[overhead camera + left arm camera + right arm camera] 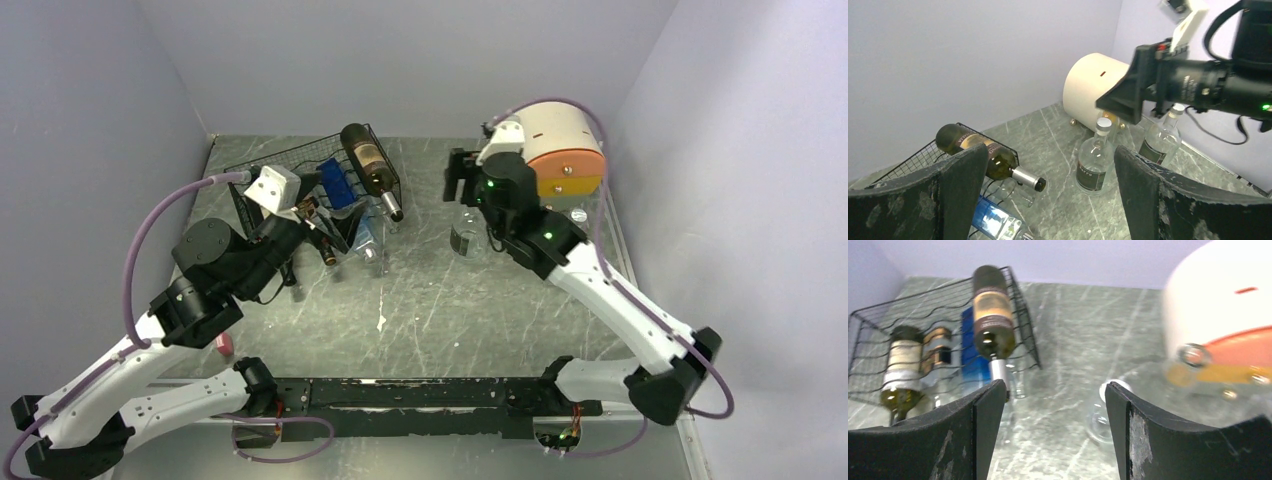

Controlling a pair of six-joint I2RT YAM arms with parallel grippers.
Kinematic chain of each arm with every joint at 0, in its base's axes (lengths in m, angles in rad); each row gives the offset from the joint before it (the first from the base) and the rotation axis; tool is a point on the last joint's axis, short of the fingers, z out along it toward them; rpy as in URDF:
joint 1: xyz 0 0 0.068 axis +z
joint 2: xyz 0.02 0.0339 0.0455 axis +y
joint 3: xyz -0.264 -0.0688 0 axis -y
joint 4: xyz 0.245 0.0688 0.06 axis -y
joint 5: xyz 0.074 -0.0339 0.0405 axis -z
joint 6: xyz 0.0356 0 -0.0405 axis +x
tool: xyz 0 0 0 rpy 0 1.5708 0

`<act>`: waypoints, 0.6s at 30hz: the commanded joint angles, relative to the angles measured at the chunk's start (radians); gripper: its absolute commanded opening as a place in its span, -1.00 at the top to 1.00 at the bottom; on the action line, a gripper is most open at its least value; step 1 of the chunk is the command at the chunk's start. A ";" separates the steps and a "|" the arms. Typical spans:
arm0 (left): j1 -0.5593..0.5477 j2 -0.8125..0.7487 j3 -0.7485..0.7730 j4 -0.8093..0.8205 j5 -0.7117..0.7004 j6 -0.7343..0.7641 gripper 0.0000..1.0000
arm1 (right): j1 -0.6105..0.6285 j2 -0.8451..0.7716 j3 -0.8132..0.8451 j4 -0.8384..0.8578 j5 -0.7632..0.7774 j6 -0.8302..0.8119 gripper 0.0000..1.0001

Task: Put the wine bottle on the wine rack

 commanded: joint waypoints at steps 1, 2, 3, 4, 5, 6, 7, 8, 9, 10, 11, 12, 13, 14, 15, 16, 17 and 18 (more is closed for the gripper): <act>-0.001 0.006 0.008 0.003 0.039 -0.013 -0.99 | -0.011 -0.106 -0.027 -0.144 0.274 -0.015 -0.52; -0.001 0.010 0.008 0.000 0.044 -0.014 -0.99 | -0.018 -0.119 -0.024 -0.182 0.315 -0.003 -0.52; -0.001 0.015 0.007 -0.002 0.049 -0.015 -0.99 | -0.036 -0.129 -0.021 -0.216 0.344 0.006 -0.52; -0.001 0.020 0.007 -0.003 0.051 -0.018 -0.99 | -0.055 -0.137 -0.019 -0.245 0.363 0.017 -0.52; -0.001 0.024 0.005 -0.003 0.053 -0.027 -0.98 | -0.078 -0.144 -0.019 -0.266 0.373 0.022 -0.52; -0.001 0.028 0.002 -0.002 0.055 -0.038 -0.99 | -0.104 -0.151 -0.021 -0.282 0.376 0.027 -0.52; -0.001 0.031 -0.005 0.005 0.060 -0.048 -0.99 | -0.135 -0.155 -0.026 -0.292 0.375 0.030 -0.52; -0.001 0.033 -0.014 0.016 0.070 -0.058 -0.99 | -0.165 -0.159 -0.032 -0.301 0.370 0.032 -0.52; -0.001 0.035 -0.025 0.029 0.079 -0.066 -0.99 | -0.200 -0.161 -0.040 -0.306 0.364 0.034 -0.52; -0.001 0.038 -0.031 0.038 0.089 -0.070 -0.99 | -0.235 -0.162 -0.048 -0.311 0.354 0.038 -0.52; -0.001 0.042 -0.035 0.041 0.094 -0.073 -0.99 | -0.277 -0.164 -0.056 -0.319 0.338 0.047 -0.52; -0.001 0.047 -0.033 0.039 0.096 -0.078 -0.99 | -0.319 -0.167 -0.068 -0.325 0.323 0.053 -0.52; -0.001 0.051 -0.030 0.035 0.097 -0.080 -0.99 | -0.353 -0.172 -0.083 -0.329 0.307 0.061 -0.52; -0.001 0.056 -0.028 0.029 0.098 -0.081 -0.99 | -0.389 -0.176 -0.103 -0.329 0.298 0.069 -0.52; -0.001 0.059 -0.028 0.028 0.097 -0.080 -0.99 | -0.422 -0.180 -0.122 -0.330 0.288 0.077 -0.52; -0.001 0.062 -0.028 0.029 0.095 -0.080 -0.99 | -0.449 -0.184 -0.140 -0.332 0.279 0.083 -0.52; -0.001 0.064 -0.029 0.031 0.095 -0.078 -0.99 | -0.472 -0.188 -0.157 -0.332 0.272 0.093 -0.52; -0.001 0.066 -0.029 0.034 0.097 -0.076 -0.99 | -0.488 -0.192 -0.171 -0.334 0.270 0.105 -0.52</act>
